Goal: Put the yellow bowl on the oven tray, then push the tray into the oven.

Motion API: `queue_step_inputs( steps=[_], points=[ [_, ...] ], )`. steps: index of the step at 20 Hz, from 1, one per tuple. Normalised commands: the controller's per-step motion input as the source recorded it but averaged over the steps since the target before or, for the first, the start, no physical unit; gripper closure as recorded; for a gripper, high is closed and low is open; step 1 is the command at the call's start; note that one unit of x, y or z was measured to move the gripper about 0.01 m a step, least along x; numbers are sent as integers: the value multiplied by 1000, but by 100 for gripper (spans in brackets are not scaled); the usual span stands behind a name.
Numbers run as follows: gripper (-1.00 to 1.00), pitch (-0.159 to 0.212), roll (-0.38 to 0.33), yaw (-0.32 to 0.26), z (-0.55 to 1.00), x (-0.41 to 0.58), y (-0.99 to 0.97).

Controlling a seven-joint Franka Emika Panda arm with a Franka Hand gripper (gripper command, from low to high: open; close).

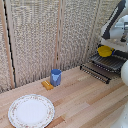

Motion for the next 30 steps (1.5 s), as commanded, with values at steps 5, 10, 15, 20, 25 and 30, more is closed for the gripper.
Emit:
queue_step_inputs(
  steps=[5,10,15,20,25,30],
  points=[
    [100,64,-9,-84,-19,-41,-116],
    [100,96,46,-24,97,104,-510],
    [-100,36,15,-10,7,74,-122],
    [-100,115,1,-4,190,73,-1],
    [-100,132,-9,9,777,13,46],
    [-100,121,-61,36,879,0,403]
  ],
)
